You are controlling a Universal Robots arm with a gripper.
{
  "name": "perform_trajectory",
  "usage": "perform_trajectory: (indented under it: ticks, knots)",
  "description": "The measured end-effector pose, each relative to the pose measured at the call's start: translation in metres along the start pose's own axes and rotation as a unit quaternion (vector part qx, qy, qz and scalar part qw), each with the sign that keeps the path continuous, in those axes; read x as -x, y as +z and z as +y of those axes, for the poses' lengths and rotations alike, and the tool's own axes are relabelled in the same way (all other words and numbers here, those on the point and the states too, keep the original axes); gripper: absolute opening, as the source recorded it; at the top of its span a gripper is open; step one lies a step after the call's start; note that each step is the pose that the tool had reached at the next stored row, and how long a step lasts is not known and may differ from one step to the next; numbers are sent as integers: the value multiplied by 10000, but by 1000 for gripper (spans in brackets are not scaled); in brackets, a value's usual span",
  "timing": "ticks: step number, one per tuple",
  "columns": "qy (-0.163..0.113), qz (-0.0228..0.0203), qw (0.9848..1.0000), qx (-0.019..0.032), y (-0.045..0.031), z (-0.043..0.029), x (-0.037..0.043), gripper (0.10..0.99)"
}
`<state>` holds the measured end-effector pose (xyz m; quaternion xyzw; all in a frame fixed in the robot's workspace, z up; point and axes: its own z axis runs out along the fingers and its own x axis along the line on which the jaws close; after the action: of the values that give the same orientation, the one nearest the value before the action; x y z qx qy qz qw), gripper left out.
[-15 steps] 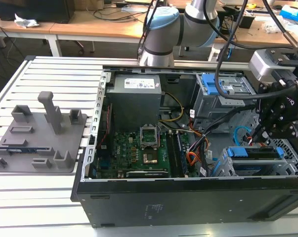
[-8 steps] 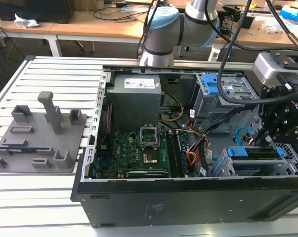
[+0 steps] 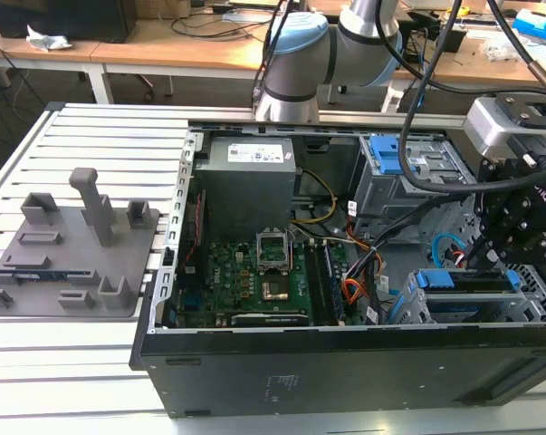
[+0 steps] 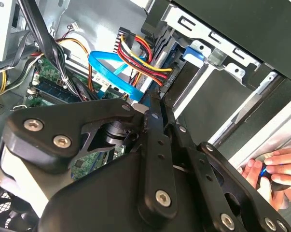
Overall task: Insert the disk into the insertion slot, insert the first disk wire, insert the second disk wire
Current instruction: 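Insert the second disk wire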
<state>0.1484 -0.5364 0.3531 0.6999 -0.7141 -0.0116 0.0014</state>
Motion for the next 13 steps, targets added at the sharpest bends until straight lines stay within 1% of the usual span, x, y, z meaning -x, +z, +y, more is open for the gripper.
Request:
perform_trajectory:
  ticks: [13]
  knots:
    - [134, -2, 9999, 0, 19, -15, -12, 161]
